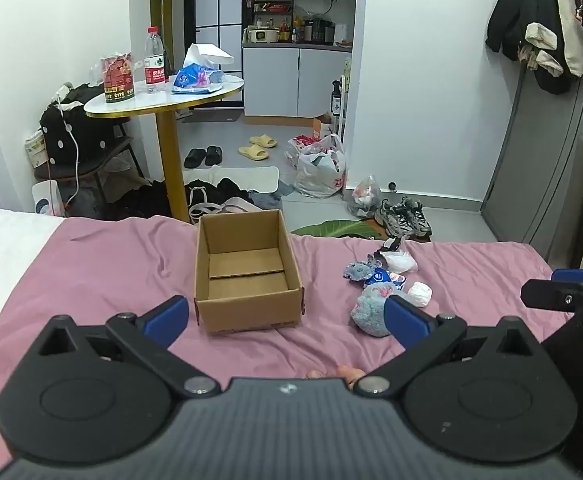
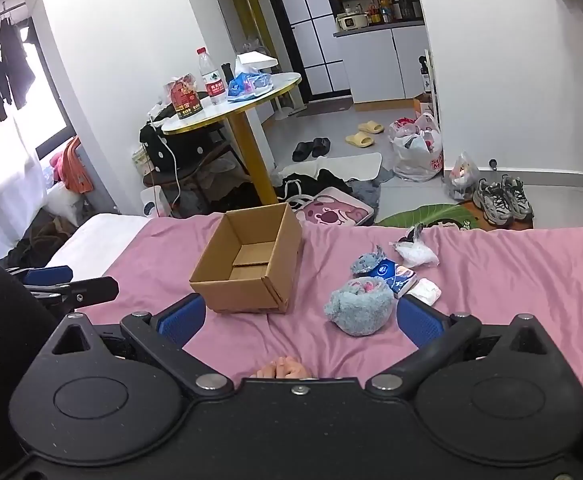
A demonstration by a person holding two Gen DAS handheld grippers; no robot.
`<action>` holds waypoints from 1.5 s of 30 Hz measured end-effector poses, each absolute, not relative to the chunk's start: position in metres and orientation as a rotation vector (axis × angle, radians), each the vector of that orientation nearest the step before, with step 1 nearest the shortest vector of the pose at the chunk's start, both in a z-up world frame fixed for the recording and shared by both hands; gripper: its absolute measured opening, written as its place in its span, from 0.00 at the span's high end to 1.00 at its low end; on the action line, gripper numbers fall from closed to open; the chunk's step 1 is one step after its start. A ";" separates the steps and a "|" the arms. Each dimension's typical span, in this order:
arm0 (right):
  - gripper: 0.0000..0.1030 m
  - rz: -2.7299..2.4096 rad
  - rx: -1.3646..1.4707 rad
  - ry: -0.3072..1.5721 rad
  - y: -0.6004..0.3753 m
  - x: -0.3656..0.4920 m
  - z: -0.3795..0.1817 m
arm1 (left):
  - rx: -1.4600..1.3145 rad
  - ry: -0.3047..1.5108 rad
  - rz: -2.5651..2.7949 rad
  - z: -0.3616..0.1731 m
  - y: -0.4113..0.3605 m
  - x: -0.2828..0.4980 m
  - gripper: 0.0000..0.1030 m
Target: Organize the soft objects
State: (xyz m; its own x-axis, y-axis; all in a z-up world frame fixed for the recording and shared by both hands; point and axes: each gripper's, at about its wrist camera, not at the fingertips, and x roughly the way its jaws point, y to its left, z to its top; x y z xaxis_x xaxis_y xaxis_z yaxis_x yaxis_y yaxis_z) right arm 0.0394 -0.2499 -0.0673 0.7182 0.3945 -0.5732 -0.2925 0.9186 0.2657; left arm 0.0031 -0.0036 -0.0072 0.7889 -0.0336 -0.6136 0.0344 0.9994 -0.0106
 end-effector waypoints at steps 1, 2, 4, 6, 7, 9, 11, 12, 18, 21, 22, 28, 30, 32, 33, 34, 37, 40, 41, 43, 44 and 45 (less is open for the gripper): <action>0.00 0.381 0.159 0.672 -0.250 0.040 -0.066 | -0.001 0.662 -0.038 -0.010 -0.004 0.005 0.00; 0.00 0.380 0.159 0.674 -0.250 0.040 -0.067 | -0.002 0.663 -0.038 -0.011 -0.004 0.004 0.00; 0.00 0.378 0.158 0.678 -0.249 0.041 -0.068 | 0.000 0.663 -0.037 -0.011 -0.005 0.004 0.00; 0.00 0.376 0.159 0.684 -0.250 0.041 -0.068 | -0.007 0.667 -0.041 -0.010 -0.002 0.005 0.00; 0.00 0.374 0.156 0.683 -0.250 0.040 -0.067 | -0.012 0.668 -0.045 -0.011 -0.002 0.004 0.00; 0.00 0.371 0.152 0.682 -0.250 0.039 -0.067 | -0.029 0.677 -0.057 -0.011 0.001 0.003 0.00; 0.00 0.369 0.148 0.682 -0.250 0.039 -0.067 | -0.034 0.682 -0.066 -0.011 0.000 0.003 0.00; 0.00 0.368 0.146 0.681 -0.251 0.038 -0.067 | -0.031 0.683 -0.069 -0.011 -0.002 0.004 0.00; 0.00 0.365 0.144 0.681 -0.255 0.038 -0.067 | -0.010 0.678 -0.069 -0.009 -0.009 0.004 0.00; 0.00 0.366 0.142 0.679 -0.256 0.038 -0.068 | -0.025 0.686 -0.076 -0.010 -0.007 0.006 0.00; 0.00 0.366 0.143 0.678 -0.257 0.038 -0.068 | -0.026 0.687 -0.077 -0.010 -0.006 0.006 0.00; 0.00 0.369 0.150 0.680 -0.256 0.039 -0.068 | -0.031 0.691 -0.082 -0.010 -0.005 0.007 0.00; 0.00 0.369 0.150 0.681 -0.257 0.039 -0.068 | -0.034 0.691 -0.084 -0.010 -0.005 0.007 0.00; 0.00 0.367 0.147 0.679 -0.257 0.039 -0.068 | -0.035 0.690 -0.085 -0.011 -0.005 0.008 0.00; 0.00 0.367 0.146 0.679 -0.256 0.039 -0.067 | -0.031 0.691 -0.083 -0.010 -0.005 0.008 0.00; 0.00 0.367 0.147 0.679 -0.256 0.039 -0.067 | -0.029 0.690 -0.083 -0.010 -0.005 0.008 0.00; 0.00 0.367 0.145 0.678 -0.257 0.039 -0.068 | -0.030 0.690 -0.083 -0.011 -0.005 0.008 0.00; 0.00 0.366 0.144 0.674 -0.257 0.039 -0.068 | -0.030 0.689 -0.082 -0.011 -0.006 0.008 0.00; 0.00 0.365 0.144 0.672 -0.257 0.039 -0.068 | -0.029 0.688 -0.082 -0.012 -0.007 0.009 0.00; 0.00 0.365 0.145 0.669 -0.257 0.038 -0.068 | -0.030 0.688 -0.082 -0.012 -0.006 0.009 0.00; 0.00 0.365 0.146 0.670 -0.257 0.038 -0.069 | -0.030 0.688 -0.082 -0.012 -0.006 0.009 0.00; 0.00 0.365 0.146 0.669 -0.257 0.038 -0.069 | -0.029 0.688 -0.083 -0.012 -0.006 0.008 0.00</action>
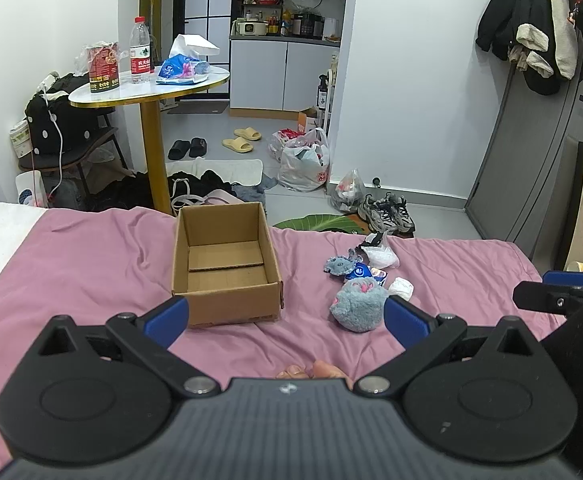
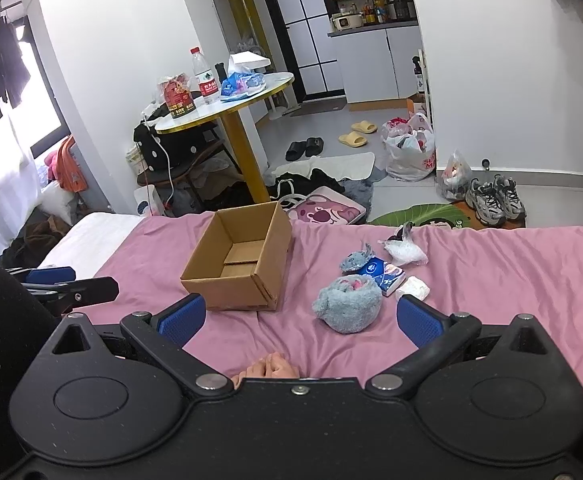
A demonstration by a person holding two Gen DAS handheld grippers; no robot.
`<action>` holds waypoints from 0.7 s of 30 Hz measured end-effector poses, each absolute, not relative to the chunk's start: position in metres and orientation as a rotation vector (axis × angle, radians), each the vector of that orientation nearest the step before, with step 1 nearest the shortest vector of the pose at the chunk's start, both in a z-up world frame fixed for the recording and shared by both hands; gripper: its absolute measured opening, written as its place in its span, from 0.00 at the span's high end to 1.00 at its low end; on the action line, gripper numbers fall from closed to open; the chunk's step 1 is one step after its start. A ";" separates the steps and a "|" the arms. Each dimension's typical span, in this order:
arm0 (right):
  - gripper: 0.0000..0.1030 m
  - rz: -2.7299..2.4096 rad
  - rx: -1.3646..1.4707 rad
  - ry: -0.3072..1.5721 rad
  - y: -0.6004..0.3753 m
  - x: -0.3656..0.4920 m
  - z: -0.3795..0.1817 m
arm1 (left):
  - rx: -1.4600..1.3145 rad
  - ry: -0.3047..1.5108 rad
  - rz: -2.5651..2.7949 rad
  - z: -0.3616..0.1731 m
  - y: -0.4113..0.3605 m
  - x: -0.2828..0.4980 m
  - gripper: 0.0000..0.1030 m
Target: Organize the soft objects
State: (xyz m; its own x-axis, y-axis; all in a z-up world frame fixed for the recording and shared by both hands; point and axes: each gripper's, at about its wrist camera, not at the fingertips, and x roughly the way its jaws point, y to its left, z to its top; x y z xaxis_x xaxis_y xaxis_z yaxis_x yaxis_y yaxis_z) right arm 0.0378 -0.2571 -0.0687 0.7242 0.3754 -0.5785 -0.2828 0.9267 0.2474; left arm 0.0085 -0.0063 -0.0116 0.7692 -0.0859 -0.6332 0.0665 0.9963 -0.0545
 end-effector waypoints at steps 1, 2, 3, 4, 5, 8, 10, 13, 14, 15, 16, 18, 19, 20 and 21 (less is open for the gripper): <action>0.00 0.364 0.144 0.668 -0.257 0.038 -0.068 | -0.030 0.689 -0.083 -0.012 -0.006 0.009 0.00; 0.00 0.364 0.144 0.669 -0.257 0.038 -0.068 | -0.031 0.689 -0.083 -0.012 -0.006 0.009 0.00; 0.00 0.364 0.144 0.668 -0.257 0.038 -0.068 | -0.031 0.689 -0.083 -0.012 -0.006 0.008 0.00; 0.00 0.364 0.144 0.668 -0.257 0.038 -0.068 | -0.031 0.689 -0.083 -0.012 -0.006 0.008 0.00; 0.00 0.365 0.144 0.669 -0.257 0.038 -0.068 | -0.029 0.688 -0.082 -0.012 -0.006 0.009 0.00; 0.00 0.365 0.144 0.668 -0.257 0.038 -0.068 | -0.029 0.688 -0.084 -0.012 -0.006 0.008 0.00; 0.00 0.366 0.145 0.667 -0.256 0.038 -0.068 | -0.028 0.686 -0.084 -0.012 -0.006 0.008 0.00; 0.00 0.363 0.142 0.663 -0.255 0.038 -0.067 | -0.032 0.688 -0.085 -0.013 -0.006 0.008 0.00; 0.00 0.363 0.140 0.662 -0.255 0.038 -0.067 | -0.032 0.688 -0.086 -0.013 -0.006 0.008 0.00; 0.00 0.363 0.139 0.662 -0.255 0.038 -0.067 | -0.031 0.687 -0.087 -0.013 -0.007 0.009 0.00; 0.00 0.363 0.140 0.662 -0.255 0.038 -0.066 | -0.030 0.687 -0.088 -0.013 -0.007 0.009 0.00; 0.00 0.366 0.143 0.661 -0.254 0.038 -0.066 | -0.025 0.686 -0.092 -0.012 -0.007 0.010 0.00; 0.00 0.366 0.145 0.661 -0.254 0.038 -0.065 | -0.022 0.686 -0.096 -0.012 -0.007 0.010 0.00; 0.00 0.370 0.149 0.661 -0.253 0.038 -0.065 | -0.019 0.686 -0.100 -0.012 -0.007 0.011 0.00; 0.00 0.374 0.152 0.657 -0.253 0.038 -0.065 | -0.015 0.686 -0.103 -0.013 -0.008 0.012 0.00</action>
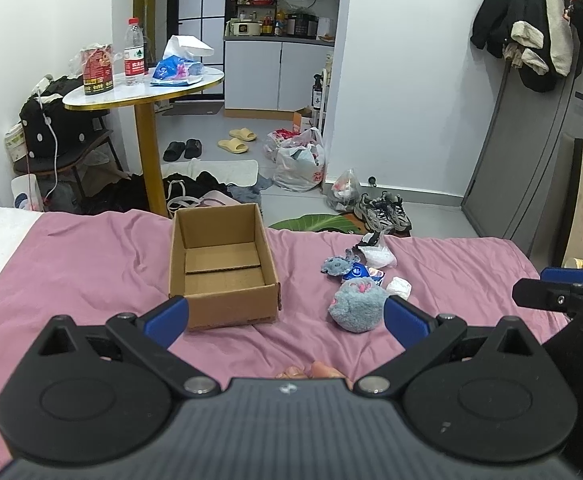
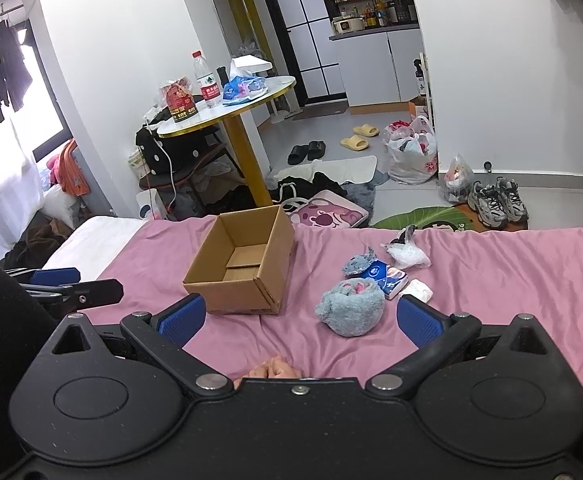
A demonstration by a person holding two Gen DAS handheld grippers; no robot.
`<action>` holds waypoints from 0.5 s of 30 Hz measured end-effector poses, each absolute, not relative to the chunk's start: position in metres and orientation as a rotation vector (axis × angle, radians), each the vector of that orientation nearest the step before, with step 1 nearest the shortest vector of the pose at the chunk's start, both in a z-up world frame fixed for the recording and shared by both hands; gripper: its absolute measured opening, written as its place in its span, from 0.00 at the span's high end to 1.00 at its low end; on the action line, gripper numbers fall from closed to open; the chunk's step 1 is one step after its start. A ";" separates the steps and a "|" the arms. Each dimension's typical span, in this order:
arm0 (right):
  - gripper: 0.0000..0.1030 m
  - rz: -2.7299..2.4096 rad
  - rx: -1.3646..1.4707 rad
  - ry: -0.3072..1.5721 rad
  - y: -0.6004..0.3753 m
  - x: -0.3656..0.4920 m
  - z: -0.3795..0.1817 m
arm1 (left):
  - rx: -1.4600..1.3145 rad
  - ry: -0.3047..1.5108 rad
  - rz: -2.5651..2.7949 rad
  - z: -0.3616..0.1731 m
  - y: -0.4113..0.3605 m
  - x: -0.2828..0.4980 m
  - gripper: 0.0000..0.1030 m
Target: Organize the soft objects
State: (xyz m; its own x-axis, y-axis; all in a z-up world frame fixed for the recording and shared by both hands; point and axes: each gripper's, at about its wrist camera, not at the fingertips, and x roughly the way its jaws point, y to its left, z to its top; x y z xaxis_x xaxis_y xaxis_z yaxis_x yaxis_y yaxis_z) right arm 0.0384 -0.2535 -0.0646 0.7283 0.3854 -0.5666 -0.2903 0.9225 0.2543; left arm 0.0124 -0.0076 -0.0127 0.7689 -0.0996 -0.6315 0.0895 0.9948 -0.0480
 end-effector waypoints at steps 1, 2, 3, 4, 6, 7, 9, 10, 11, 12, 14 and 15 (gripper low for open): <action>0.00 0.377 0.156 0.653 -0.254 0.039 -0.065 | -0.011 0.686 -0.107 -0.013 -0.008 0.014 0.00; 0.00 0.378 0.157 0.652 -0.253 0.041 -0.065 | -0.006 0.685 -0.112 -0.013 -0.009 0.015 0.00; 0.00 0.379 0.155 0.654 -0.252 0.042 -0.065 | -0.001 0.684 -0.115 -0.013 -0.009 0.016 0.00; 0.00 0.380 0.151 0.655 -0.252 0.043 -0.066 | 0.005 0.681 -0.115 -0.013 -0.009 0.018 0.00; 0.00 0.382 0.150 0.657 -0.249 0.047 -0.066 | 0.005 0.679 -0.112 -0.013 -0.008 0.021 0.00; 0.00 0.384 0.155 0.660 -0.250 0.048 -0.067 | 0.003 0.678 -0.112 -0.012 -0.007 0.023 0.00; 0.00 0.385 0.157 0.664 -0.250 0.052 -0.069 | 0.003 0.676 -0.112 -0.012 -0.006 0.028 0.00; 0.00 0.385 0.153 0.665 -0.250 0.052 -0.070 | 0.006 0.675 -0.115 -0.013 -0.005 0.031 0.00; 0.00 0.385 0.150 0.666 -0.250 0.054 -0.071 | 0.009 0.675 -0.118 -0.013 -0.004 0.033 0.00; 0.00 0.383 0.150 0.668 -0.250 0.056 -0.073 | 0.016 0.675 -0.119 -0.014 -0.004 0.036 0.00; 0.00 0.379 0.157 0.674 -0.250 0.061 -0.075 | 0.019 0.678 -0.122 -0.016 -0.003 0.044 0.00; 0.00 0.376 0.161 0.678 -0.250 0.063 -0.076 | 0.018 0.682 -0.123 -0.017 -0.002 0.046 0.00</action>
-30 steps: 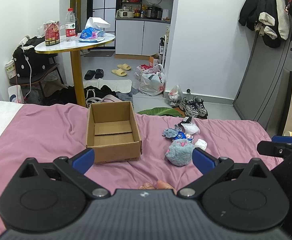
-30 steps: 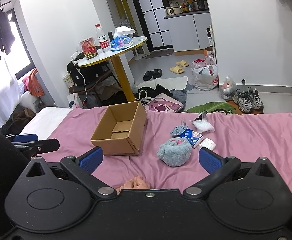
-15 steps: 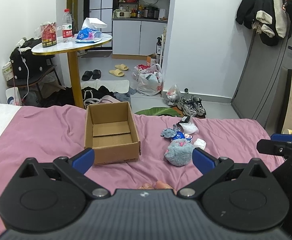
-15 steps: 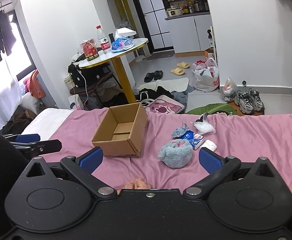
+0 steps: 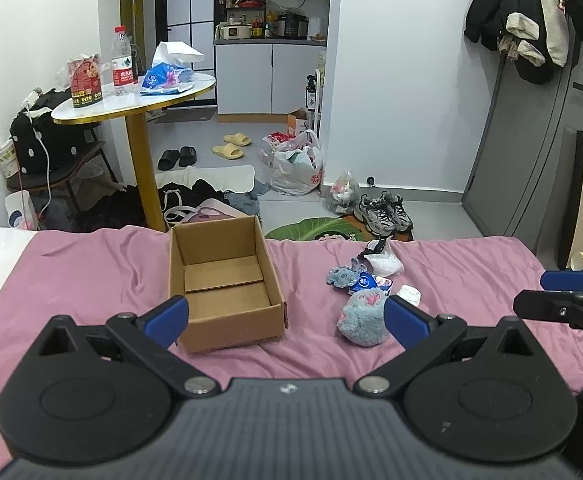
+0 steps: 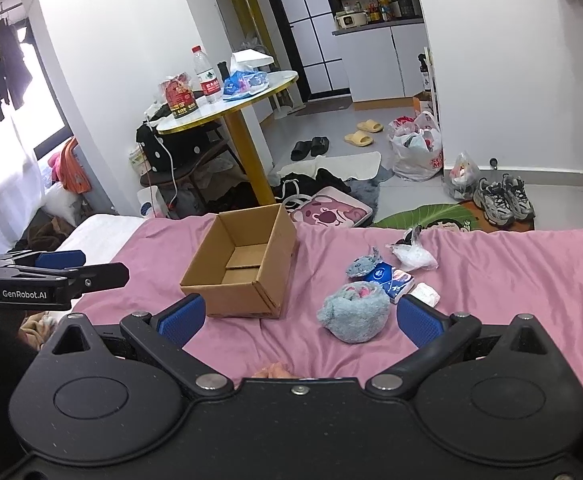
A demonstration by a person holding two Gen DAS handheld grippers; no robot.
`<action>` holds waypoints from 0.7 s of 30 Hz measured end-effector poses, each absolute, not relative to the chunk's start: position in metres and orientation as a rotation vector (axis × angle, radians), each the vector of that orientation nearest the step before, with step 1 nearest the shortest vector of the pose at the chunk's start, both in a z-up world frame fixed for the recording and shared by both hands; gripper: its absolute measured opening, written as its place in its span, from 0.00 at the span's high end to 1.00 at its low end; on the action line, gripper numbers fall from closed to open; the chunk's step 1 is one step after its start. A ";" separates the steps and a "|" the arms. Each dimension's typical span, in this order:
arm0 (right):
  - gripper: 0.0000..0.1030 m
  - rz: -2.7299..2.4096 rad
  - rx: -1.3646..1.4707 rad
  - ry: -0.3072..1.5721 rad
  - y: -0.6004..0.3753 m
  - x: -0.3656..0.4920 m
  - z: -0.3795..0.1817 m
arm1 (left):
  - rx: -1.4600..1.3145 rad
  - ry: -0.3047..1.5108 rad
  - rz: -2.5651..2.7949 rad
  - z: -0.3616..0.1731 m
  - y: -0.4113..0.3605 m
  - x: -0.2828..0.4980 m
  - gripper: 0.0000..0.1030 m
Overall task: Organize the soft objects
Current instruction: 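Reach the left tool to the fluffy plush ball and close on it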
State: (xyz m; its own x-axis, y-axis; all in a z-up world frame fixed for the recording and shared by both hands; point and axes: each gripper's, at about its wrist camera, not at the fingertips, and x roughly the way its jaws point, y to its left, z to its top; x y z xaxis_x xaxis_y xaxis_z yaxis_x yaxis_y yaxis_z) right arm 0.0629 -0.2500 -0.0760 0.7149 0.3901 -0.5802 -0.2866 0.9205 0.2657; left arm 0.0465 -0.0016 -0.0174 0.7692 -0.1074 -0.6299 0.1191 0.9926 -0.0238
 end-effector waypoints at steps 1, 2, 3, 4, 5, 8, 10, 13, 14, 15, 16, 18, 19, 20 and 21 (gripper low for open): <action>0.00 0.373 0.162 0.681 -0.251 0.065 -0.078 | 0.018 0.685 -0.124 -0.019 -0.001 0.050 0.00; 0.00 0.369 0.162 0.685 -0.251 0.068 -0.080 | 0.019 0.687 -0.126 -0.020 0.001 0.054 0.00; 0.00 0.364 0.162 0.689 -0.250 0.070 -0.081 | 0.020 0.690 -0.130 -0.022 0.001 0.058 0.00; 0.00 0.360 0.163 0.692 -0.250 0.072 -0.083 | 0.023 0.694 -0.135 -0.024 0.001 0.062 0.00; 0.00 0.357 0.166 0.695 -0.250 0.075 -0.085 | 0.031 0.692 -0.142 -0.026 0.001 0.065 0.00; 0.00 0.340 0.177 0.702 -0.252 0.083 -0.092 | 0.057 0.693 -0.167 -0.033 -0.001 0.076 0.00; 0.00 0.322 0.191 0.714 -0.255 0.089 -0.099 | 0.070 0.691 -0.182 -0.037 -0.002 0.084 0.00; 0.00 0.309 0.232 0.725 -0.258 0.098 -0.108 | 0.110 0.675 -0.211 -0.042 -0.004 0.098 0.00; 0.00 0.305 0.243 0.729 -0.260 0.101 -0.112 | 0.117 0.680 -0.221 -0.044 -0.004 0.104 0.00; 0.00 0.298 0.252 0.732 -0.260 0.104 -0.115 | 0.119 0.683 -0.229 -0.046 -0.004 0.109 0.00; 0.00 0.290 0.260 0.735 -0.261 0.107 -0.118 | 0.120 0.683 -0.242 -0.048 -0.004 0.114 0.00; 0.01 0.276 0.282 0.746 -0.263 0.114 -0.124 | 0.123 0.691 -0.271 -0.052 -0.003 0.126 0.01; 0.04 0.271 0.295 0.750 -0.264 0.117 -0.126 | 0.121 0.695 -0.288 -0.054 -0.004 0.131 0.02; 0.05 0.263 0.306 0.756 -0.264 0.121 -0.129 | 0.118 0.703 -0.307 -0.057 -0.003 0.137 0.02; 0.06 0.256 0.316 0.759 -0.264 0.124 -0.132 | 0.121 0.711 -0.317 -0.060 -0.004 0.141 0.03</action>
State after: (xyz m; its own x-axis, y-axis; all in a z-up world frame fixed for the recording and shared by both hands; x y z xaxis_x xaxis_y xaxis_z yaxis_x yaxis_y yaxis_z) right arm 0.1237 -0.2641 -0.1320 0.6984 0.3381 -0.6308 -0.1128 0.9224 0.3694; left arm 0.1411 -0.0042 -0.0598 0.7124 -0.2446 -0.6578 0.3260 0.9454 0.0015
